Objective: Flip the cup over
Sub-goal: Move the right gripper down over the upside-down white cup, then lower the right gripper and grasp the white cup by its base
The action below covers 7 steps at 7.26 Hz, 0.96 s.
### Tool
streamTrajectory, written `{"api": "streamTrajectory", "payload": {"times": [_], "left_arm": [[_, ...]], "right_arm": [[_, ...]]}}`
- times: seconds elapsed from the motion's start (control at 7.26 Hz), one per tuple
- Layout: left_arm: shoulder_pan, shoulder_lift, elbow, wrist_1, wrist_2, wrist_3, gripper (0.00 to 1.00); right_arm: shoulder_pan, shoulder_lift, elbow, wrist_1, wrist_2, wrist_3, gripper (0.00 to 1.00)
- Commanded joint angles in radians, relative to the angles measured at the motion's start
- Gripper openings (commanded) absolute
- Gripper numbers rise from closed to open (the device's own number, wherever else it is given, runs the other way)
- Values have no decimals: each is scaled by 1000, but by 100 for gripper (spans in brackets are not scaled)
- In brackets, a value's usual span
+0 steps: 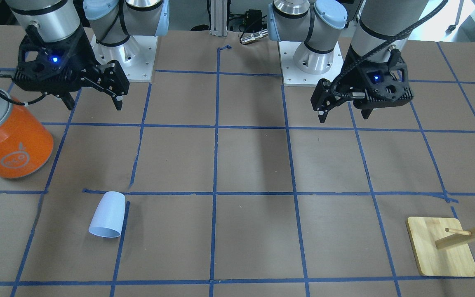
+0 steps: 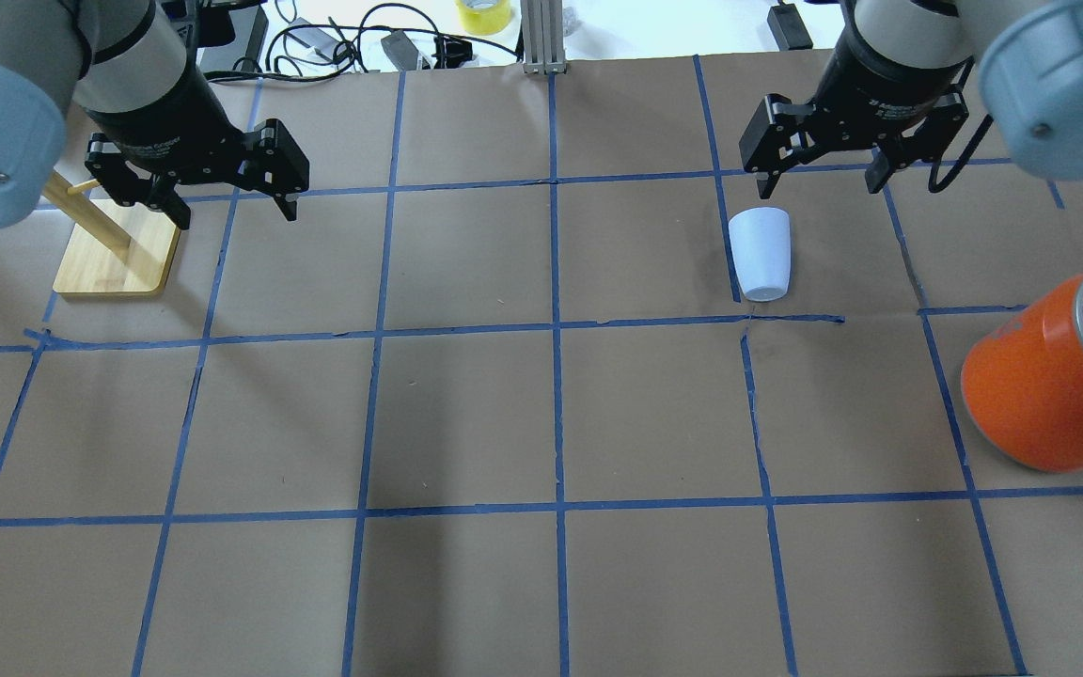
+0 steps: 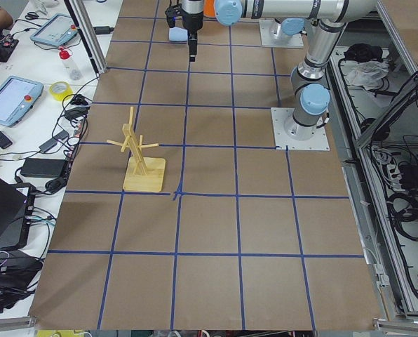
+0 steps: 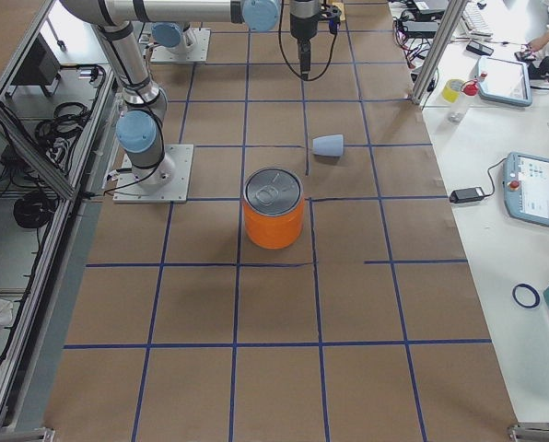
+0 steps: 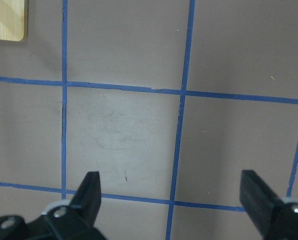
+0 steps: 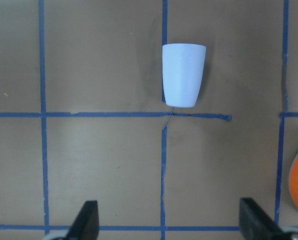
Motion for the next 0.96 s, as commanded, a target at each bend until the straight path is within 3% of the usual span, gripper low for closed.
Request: {"api": "streamTrajectory", "payload": {"times": [0.0,0.55,0.83], "left_arm": [[0,-1,0,1,0,0,100],[0,-4,0,2,0,0,100],[0,-2,0,2,0,-2,100]], "right_arm": [[-12,141,-1,-156,-15,-4,100],[-35,359,8,-444,-38,-38,100],[-37,406,16,-491,-23,-38,100]]}}
